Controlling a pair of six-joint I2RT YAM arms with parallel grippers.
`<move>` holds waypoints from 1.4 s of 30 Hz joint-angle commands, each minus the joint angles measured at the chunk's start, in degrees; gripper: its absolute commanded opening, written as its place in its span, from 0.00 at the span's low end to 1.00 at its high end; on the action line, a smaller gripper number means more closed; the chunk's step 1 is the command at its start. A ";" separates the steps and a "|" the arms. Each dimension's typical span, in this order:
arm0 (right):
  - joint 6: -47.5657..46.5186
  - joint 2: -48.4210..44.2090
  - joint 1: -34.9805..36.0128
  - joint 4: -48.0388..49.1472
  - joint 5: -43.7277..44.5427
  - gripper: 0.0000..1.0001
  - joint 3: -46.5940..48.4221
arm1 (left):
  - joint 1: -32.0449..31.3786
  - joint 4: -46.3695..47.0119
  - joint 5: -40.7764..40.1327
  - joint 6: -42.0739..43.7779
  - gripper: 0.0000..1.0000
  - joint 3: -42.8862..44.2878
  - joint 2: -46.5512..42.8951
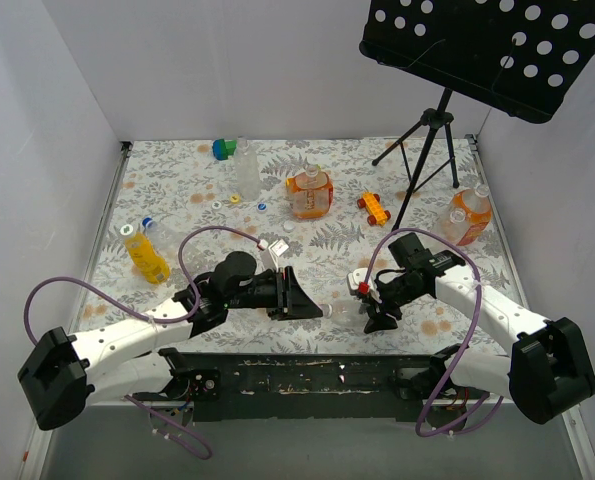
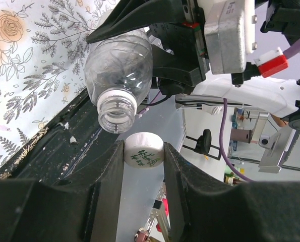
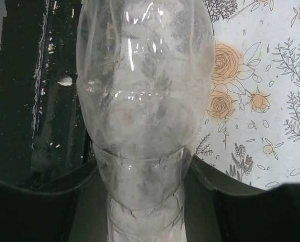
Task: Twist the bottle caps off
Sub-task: Unscrew the bottle cap from the plastic bottle, then place the bottle cap at the center of the board.
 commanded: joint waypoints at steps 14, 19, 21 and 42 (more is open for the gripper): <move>0.18 -0.74 -0.17 0.50 -0.67 0.06 0.19 | -0.11 -5.99 -2.04 4.97 0.33 4.81 0.65; 0.27 -0.82 -0.08 0.41 -0.67 0.06 0.19 | -0.11 -10.54 -5.81 8.74 0.21 6.39 -0.40; 0.18 -0.91 -0.17 0.50 -0.75 0.06 0.19 | 0.15 -14.15 -11.42 11.37 0.17 7.80 -1.37; 3.34 -4.60 -0.17 3.66 1.18 0.06 -0.33 | 33.64 -23.82 -18.47 33.79 0.15 38.99 42.73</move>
